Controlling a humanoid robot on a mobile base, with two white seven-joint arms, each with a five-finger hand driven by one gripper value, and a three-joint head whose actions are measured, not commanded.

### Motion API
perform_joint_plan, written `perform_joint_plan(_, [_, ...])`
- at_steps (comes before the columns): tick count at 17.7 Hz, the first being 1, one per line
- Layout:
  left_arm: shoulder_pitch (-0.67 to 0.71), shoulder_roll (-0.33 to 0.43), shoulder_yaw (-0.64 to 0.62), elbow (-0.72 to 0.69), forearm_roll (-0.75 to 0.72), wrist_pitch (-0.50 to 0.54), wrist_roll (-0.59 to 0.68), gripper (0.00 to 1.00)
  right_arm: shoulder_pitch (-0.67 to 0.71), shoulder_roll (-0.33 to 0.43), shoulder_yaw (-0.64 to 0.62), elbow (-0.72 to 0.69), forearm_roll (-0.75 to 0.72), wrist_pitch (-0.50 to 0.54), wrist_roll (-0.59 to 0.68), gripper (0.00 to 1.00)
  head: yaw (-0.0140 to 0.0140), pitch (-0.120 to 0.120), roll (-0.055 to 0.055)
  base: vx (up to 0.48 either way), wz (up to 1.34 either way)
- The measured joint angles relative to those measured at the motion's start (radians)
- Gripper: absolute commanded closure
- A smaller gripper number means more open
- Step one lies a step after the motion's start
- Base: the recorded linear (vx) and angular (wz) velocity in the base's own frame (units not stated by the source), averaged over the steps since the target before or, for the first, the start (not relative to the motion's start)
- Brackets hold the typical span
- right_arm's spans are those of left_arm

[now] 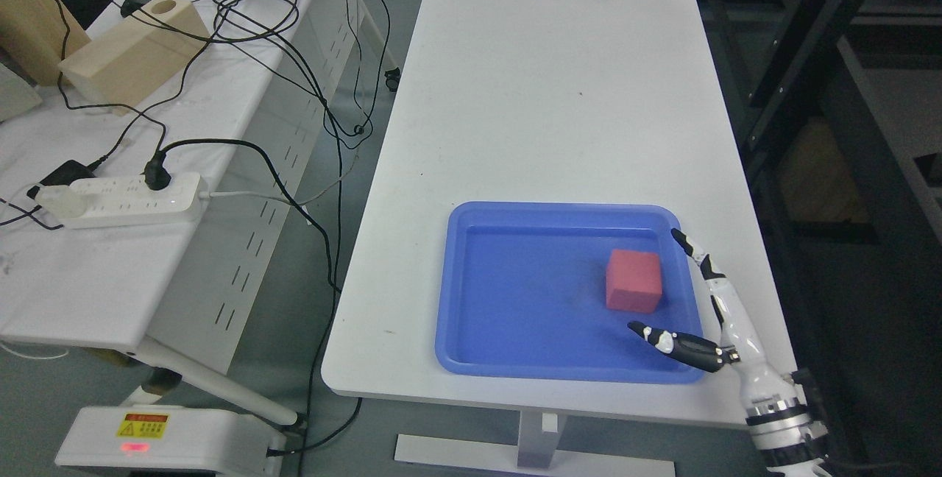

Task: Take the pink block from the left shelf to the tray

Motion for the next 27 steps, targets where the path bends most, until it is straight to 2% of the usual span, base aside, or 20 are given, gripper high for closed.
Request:
perform_joint_plan(6, [0.0,0.0,0.0,0.0,0.0,0.0,0.0,0.0,-0.007,-0.001,-0.017,0.0,-0.154,-0.075,0.034,0.0,0.0,0.0,0.0,-0.108,0.01])
perform_joint_plan(14, [0.0,0.0,0.0,0.0,0.0,0.0,0.0,0.0,-0.021,0.017,-0.035,0.0,-0.388,-0.078,0.039,0.0,0.0,0.0,0.0,-0.193,0.01])
perform_joint_plan(19, [0.0,0.0,0.0,0.0,0.0,0.0,0.0,0.0,-0.049,0.019,-0.041,0.002,-0.509,0.067,0.052,0.0,0.0,0.0,0.0,-0.141,-0.18])
perform_joint_plan(25, [0.0,0.0,0.0,0.0,0.0,0.0,0.0,0.0,-0.062,0.017,-0.044,0.006,-0.505,0.231,0.13,0.0,0.0,0.0,0.0,-0.077,-0.12])
perform_joint_plan(27, [0.0,0.0,0.0,0.0,0.0,0.0,0.0,0.0,-0.061,0.015,-0.045,0.009,-0.503,0.255,0.15,0.0,0.0,0.0,0.0,-0.038,0.0])
